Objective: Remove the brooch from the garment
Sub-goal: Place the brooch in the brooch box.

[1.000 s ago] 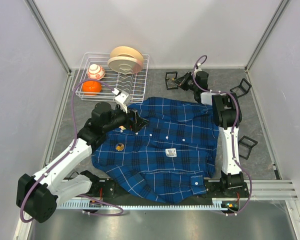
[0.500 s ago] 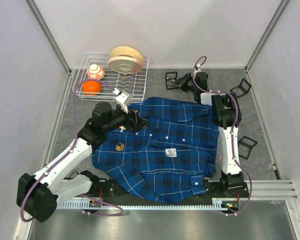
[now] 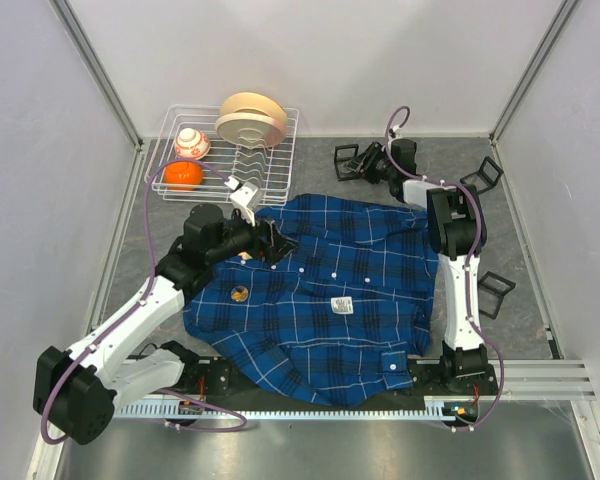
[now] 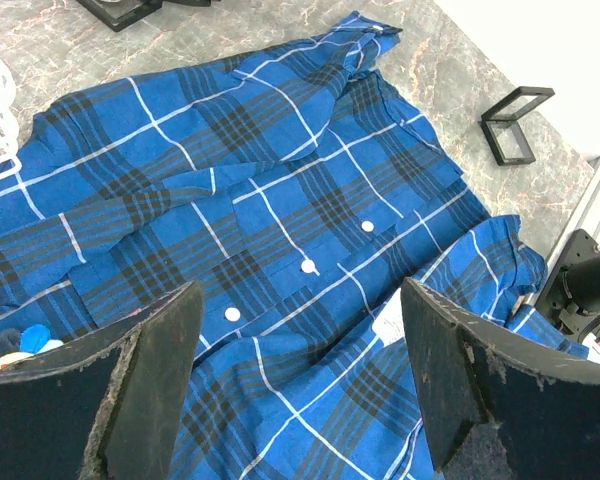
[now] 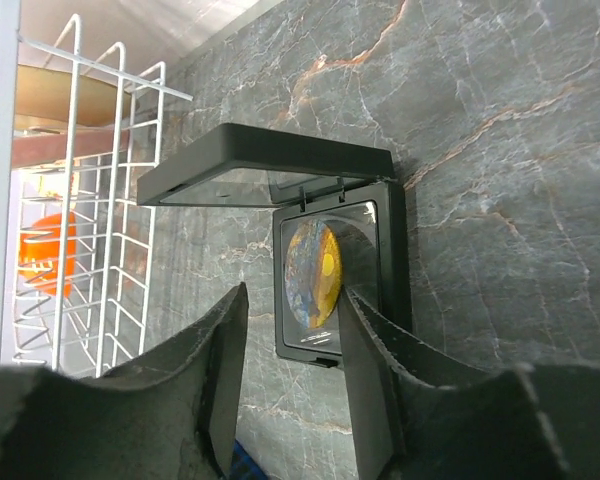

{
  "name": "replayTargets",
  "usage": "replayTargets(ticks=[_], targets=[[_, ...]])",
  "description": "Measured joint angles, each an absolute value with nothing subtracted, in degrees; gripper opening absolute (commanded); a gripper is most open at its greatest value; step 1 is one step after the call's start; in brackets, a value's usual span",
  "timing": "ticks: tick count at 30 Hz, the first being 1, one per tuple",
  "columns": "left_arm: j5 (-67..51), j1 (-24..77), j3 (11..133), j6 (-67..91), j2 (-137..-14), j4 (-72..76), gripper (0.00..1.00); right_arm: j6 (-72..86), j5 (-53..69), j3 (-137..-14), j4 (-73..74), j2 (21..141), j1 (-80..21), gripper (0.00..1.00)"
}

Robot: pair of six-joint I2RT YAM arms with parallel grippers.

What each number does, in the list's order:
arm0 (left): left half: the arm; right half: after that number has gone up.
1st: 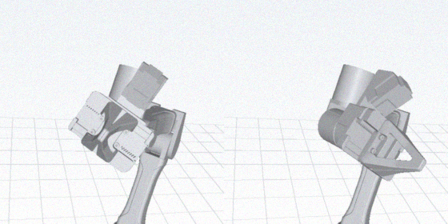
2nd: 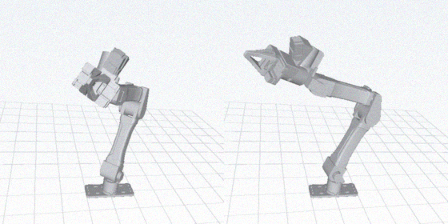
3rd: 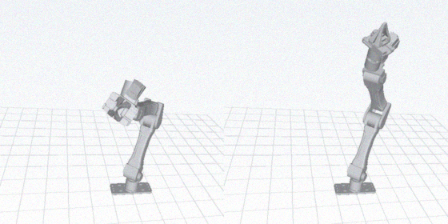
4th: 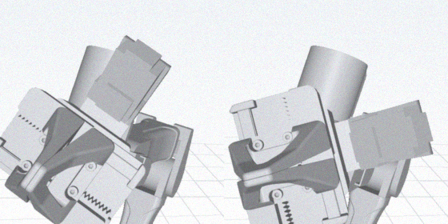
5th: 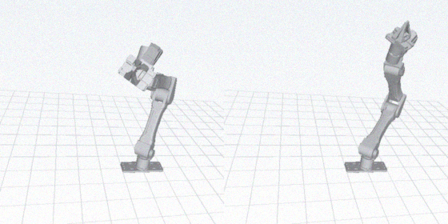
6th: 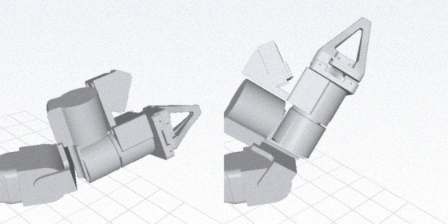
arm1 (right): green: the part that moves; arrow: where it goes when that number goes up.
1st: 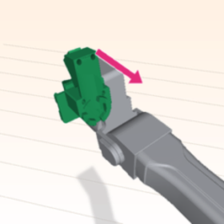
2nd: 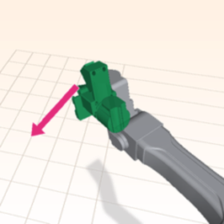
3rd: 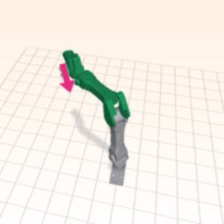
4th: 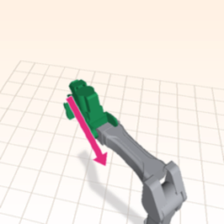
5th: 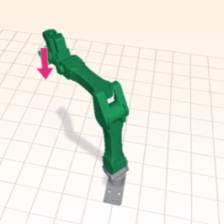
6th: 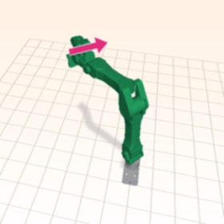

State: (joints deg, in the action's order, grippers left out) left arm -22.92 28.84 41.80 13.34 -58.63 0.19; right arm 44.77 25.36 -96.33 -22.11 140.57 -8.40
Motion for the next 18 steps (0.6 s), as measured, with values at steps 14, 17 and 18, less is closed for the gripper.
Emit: replayTargets(ticks=[14, 17, 18], targets=[[-21.41, 27.70, 42.28, 17.26, -58.48, -3.29, 0.79, 35.83, 18.90, -99.18, -5.23, 135.20, -9.26, 0.63], [-18.00, 26.85, 43.81, 20.43, -59.83, -7.55, 0.77, 33.74, 17.65, -99.22, -2.37, 133.10, -9.41, 0.63], [-16.73, 26.30, 44.36, 21.89, -60.38, -9.41, 0.77, 33.15, 17.37, -99.29, -1.56, 132.46, -9.45, 0.64]])
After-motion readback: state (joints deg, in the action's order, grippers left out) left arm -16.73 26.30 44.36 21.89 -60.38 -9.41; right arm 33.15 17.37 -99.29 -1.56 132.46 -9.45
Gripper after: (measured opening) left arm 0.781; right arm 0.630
